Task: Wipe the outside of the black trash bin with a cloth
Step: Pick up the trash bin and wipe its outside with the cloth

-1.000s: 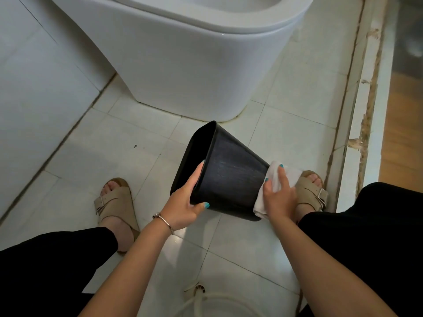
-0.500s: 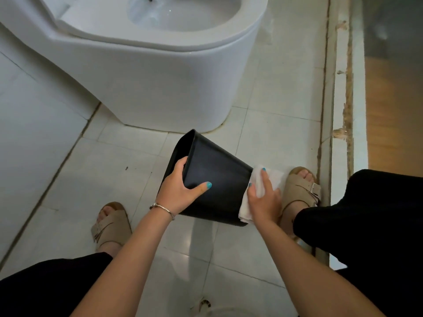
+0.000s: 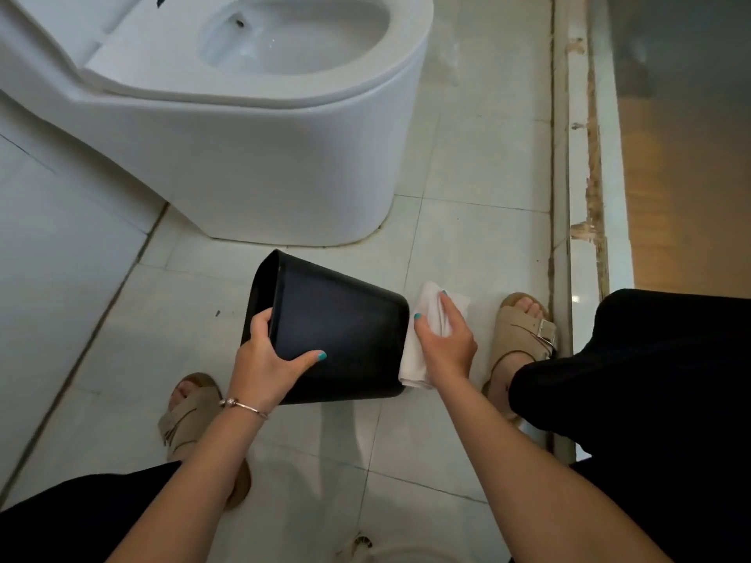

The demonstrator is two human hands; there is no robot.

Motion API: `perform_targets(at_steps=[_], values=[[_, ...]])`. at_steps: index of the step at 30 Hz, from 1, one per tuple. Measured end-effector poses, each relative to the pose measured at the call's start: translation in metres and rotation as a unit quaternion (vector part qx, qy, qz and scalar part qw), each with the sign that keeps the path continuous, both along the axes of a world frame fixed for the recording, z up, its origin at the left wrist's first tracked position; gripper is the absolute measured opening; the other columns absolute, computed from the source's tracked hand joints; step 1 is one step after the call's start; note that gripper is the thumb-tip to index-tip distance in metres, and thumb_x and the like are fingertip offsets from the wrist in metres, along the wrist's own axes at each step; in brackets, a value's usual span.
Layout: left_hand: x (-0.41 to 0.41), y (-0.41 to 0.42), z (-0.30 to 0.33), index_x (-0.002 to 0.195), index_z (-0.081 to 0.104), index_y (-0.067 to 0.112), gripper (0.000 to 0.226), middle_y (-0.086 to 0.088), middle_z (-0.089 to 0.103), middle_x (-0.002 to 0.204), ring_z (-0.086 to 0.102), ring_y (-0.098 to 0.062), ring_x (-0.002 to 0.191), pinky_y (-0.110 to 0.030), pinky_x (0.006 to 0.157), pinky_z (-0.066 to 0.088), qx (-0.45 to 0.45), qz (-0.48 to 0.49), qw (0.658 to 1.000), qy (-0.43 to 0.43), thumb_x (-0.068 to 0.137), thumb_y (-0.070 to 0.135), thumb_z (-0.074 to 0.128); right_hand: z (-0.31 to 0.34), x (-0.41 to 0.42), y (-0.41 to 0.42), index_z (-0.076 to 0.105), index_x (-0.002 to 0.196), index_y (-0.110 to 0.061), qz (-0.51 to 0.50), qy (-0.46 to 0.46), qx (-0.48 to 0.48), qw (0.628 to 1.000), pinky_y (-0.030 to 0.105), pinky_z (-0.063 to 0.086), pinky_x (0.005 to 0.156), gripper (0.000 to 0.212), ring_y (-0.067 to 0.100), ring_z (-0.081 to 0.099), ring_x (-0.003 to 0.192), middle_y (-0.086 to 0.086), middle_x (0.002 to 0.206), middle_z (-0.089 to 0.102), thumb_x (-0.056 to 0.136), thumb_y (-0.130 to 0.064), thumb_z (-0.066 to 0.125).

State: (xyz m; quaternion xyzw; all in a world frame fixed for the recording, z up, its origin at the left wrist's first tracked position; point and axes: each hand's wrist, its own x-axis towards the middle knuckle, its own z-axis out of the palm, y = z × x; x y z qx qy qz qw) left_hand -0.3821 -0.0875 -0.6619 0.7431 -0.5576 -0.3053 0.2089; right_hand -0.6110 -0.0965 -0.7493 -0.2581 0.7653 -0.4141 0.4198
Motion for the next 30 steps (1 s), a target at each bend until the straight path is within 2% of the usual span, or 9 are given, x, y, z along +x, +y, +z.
perform_targets(at_steps=[2,6,12,15,18,20,23,25,30], values=[[0.006,0.001,0.003,0.135,0.035,0.013,0.088,-0.006,0.06,0.117,0.057,-0.018,0.096,-0.026,0.076,0.048,-0.002,-0.025,0.999,-0.03,0.065,0.029,0.086,0.002,0.002,0.001,0.053,0.136,-0.035,0.003,-0.007,-0.004,1.0,0.016,0.035,0.09,0.056,0.015,0.054,0.113,-0.007,0.131,0.057,0.084,-0.031,0.071],[0.011,0.004,0.005,0.136,0.034,0.014,0.087,-0.008,0.062,0.115,0.061,-0.025,0.101,-0.026,0.078,0.048,0.01,-0.063,0.995,-0.071,0.067,0.034,0.084,0.013,0.002,0.002,0.051,0.137,-0.037,-0.001,-0.018,-0.009,1.0,0.019,0.038,0.088,0.057,0.009,0.047,0.101,-0.006,0.129,0.054,0.084,-0.034,0.071],[0.013,0.015,0.006,0.135,0.033,0.013,0.084,-0.009,0.063,0.114,0.063,-0.028,0.101,-0.029,0.077,0.05,0.009,-0.093,0.992,-0.087,0.071,0.035,0.081,0.038,0.005,-0.004,0.05,0.137,-0.039,-0.002,-0.023,-0.048,0.999,0.02,0.04,0.088,0.058,0.011,0.051,0.105,-0.011,0.123,0.053,0.084,-0.034,0.071],[0.017,0.021,0.003,0.137,0.029,0.013,0.085,-0.009,0.065,0.109,0.065,-0.025,0.095,-0.028,0.073,0.051,0.011,-0.111,0.989,-0.098,0.073,0.039,0.079,0.054,0.014,-0.006,0.05,0.138,-0.039,0.039,-0.03,-0.069,0.996,0.018,0.039,0.086,0.058,0.007,0.048,0.101,-0.014,0.119,0.05,0.085,-0.033,0.071],[0.019,0.026,0.002,0.14,0.025,0.014,0.086,-0.008,0.068,0.1,0.066,-0.023,0.086,-0.029,0.068,0.052,0.017,-0.129,0.985,-0.113,0.077,0.043,0.074,0.068,0.025,-0.01,0.054,0.134,-0.038,0.091,-0.05,-0.097,0.99,0.018,0.041,0.091,0.056,0.005,0.05,0.106,-0.017,0.124,0.052,0.082,-0.031,0.073],[0.019,0.027,0.002,0.141,0.023,0.014,0.086,-0.009,0.068,0.098,0.066,-0.024,0.084,-0.034,0.071,0.054,0.017,-0.137,0.983,-0.122,0.078,0.045,0.072,0.077,0.029,-0.016,0.058,0.13,-0.039,0.126,-0.083,-0.101,0.983,0.024,0.044,0.096,0.054,0.007,0.053,0.11,-0.016,0.129,0.054,0.08,-0.031,0.075],[0.017,0.029,0.003,0.143,0.022,0.015,0.085,-0.009,0.068,0.099,0.067,-0.023,0.084,-0.03,0.069,0.053,0.017,-0.153,0.979,-0.134,0.08,0.044,0.07,0.088,0.03,-0.024,0.061,0.124,-0.044,0.193,-0.09,-0.109,0.971,0.034,0.048,0.101,0.051,0.008,0.055,0.115,-0.015,0.13,0.056,0.077,-0.034,0.077],[0.015,0.031,0.004,0.143,0.021,0.014,0.083,-0.008,0.068,0.095,0.067,-0.022,0.08,-0.024,0.064,0.048,0.018,-0.168,0.975,-0.142,0.082,0.044,0.069,0.095,0.031,-0.025,0.061,0.123,-0.046,0.217,-0.074,-0.124,0.965,0.032,0.047,0.102,0.051,0.005,0.054,0.117,-0.018,0.131,0.056,0.076,-0.037,0.078],[0.016,0.034,0.003,0.142,0.022,0.017,0.079,-0.006,0.069,0.094,0.068,-0.021,0.079,-0.019,0.059,0.043,0.021,-0.192,0.969,-0.153,0.083,0.046,0.066,0.109,0.037,-0.023,0.061,0.123,-0.044,0.191,-0.052,-0.16,0.967,0.02,0.042,0.097,0.049,0.0,0.052,0.113,-0.023,0.123,0.056,0.078,-0.034,0.077]])
